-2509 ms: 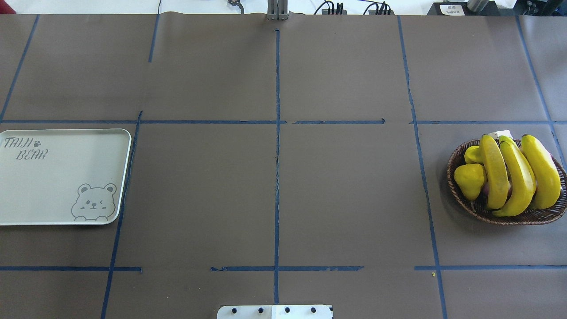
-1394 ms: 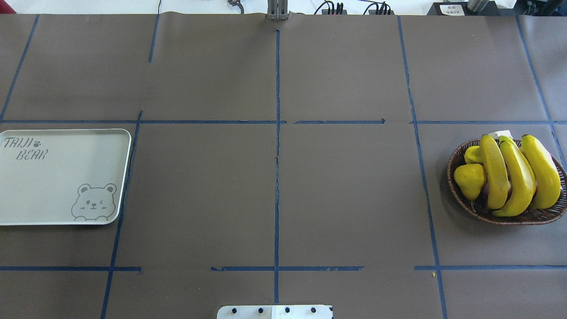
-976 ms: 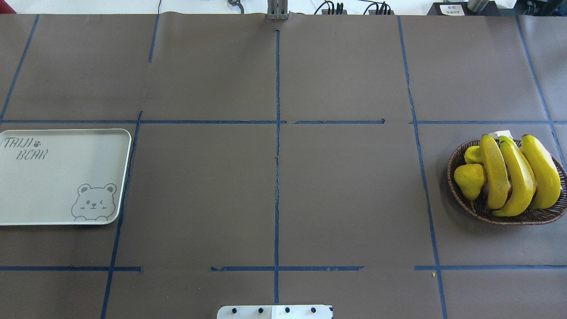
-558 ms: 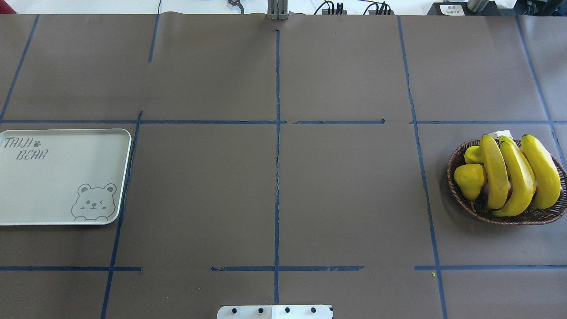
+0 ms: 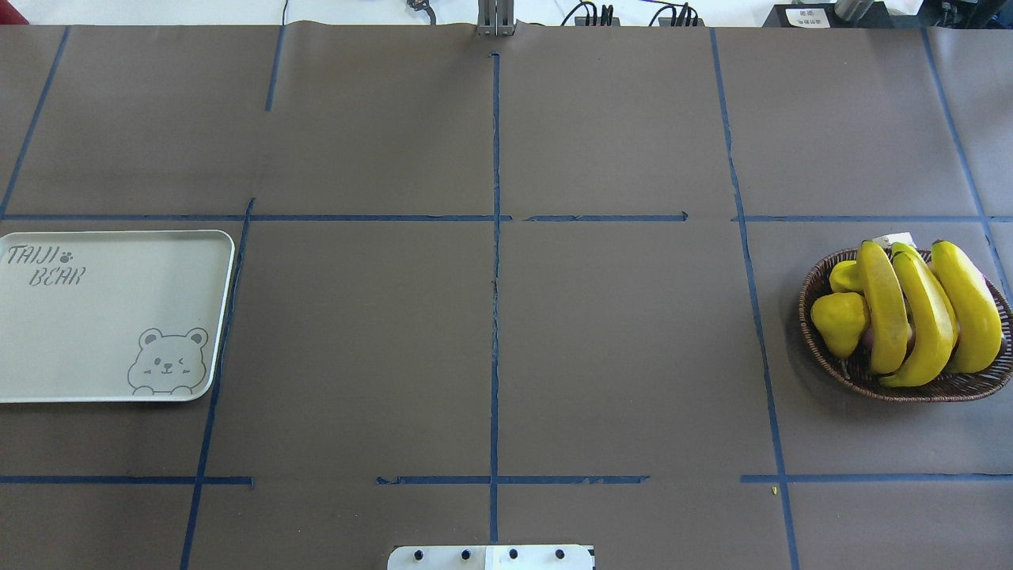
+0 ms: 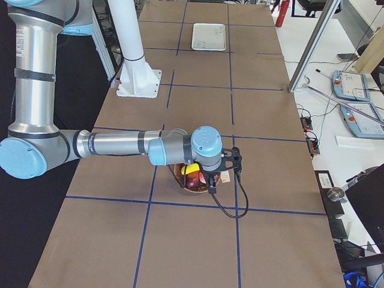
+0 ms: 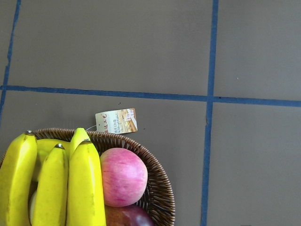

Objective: Transfer all bananas from basket to plate

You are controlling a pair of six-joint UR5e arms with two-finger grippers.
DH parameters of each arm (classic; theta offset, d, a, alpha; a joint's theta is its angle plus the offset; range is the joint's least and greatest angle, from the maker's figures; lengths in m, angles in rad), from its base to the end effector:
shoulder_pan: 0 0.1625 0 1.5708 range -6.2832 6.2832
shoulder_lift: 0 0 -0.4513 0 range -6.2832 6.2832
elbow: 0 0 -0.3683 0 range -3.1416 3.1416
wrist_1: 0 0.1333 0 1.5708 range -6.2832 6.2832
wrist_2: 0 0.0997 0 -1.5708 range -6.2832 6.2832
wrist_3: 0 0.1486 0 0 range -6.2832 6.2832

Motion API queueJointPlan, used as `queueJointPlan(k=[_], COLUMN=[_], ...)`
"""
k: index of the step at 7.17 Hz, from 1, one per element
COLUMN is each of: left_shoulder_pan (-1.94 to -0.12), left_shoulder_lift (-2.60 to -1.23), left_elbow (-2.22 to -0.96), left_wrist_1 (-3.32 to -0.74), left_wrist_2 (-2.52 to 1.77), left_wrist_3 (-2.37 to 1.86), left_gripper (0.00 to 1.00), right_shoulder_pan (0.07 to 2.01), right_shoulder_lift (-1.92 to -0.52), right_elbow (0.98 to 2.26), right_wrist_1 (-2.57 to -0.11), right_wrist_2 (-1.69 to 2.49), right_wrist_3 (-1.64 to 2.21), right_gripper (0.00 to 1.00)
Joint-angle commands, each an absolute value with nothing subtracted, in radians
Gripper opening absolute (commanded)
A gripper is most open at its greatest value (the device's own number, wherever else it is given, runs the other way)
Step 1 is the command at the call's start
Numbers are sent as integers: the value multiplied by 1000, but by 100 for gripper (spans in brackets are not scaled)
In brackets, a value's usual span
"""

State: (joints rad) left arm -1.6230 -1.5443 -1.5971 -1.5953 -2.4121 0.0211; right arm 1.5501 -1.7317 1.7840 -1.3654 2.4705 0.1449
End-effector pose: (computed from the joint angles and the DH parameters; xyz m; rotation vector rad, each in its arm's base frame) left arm -0.0464 -0.4566 0.7103 0.0537 0.8399 -0.0190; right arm 0.0083 -0.4157 0.6527 0.1651 -0.9108 -0.0007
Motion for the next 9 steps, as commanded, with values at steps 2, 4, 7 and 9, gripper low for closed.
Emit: queueJointPlan(k=[2,4,7,9], left_shoulder_pan=[-1623,-1623,-1623,-1623], left_shoulder_lift=[-1545,-1545,-1545,-1546], left_elbow=[-1605,-1603,-1603,-1603], left_wrist_1=[-1597,-1597,-1597,-1597], left_wrist_2=[-2411,-2411,-2411,-2413], left_wrist_3=[26,28,23,20], left_gripper=[100,100,100,100], right_shoulder_pan=[1286,1237,1142,1118], right_shoulder_lift=[-1833,-1861,-1861,-1864], right_elbow=[1787,1789,1787,1784], right_wrist_1=[-898,-890,-890,-890], right_wrist_2=[2352,2341,2304,2292], right_wrist_3=[642,640,640,637], right_gripper=[99,99,99,98])
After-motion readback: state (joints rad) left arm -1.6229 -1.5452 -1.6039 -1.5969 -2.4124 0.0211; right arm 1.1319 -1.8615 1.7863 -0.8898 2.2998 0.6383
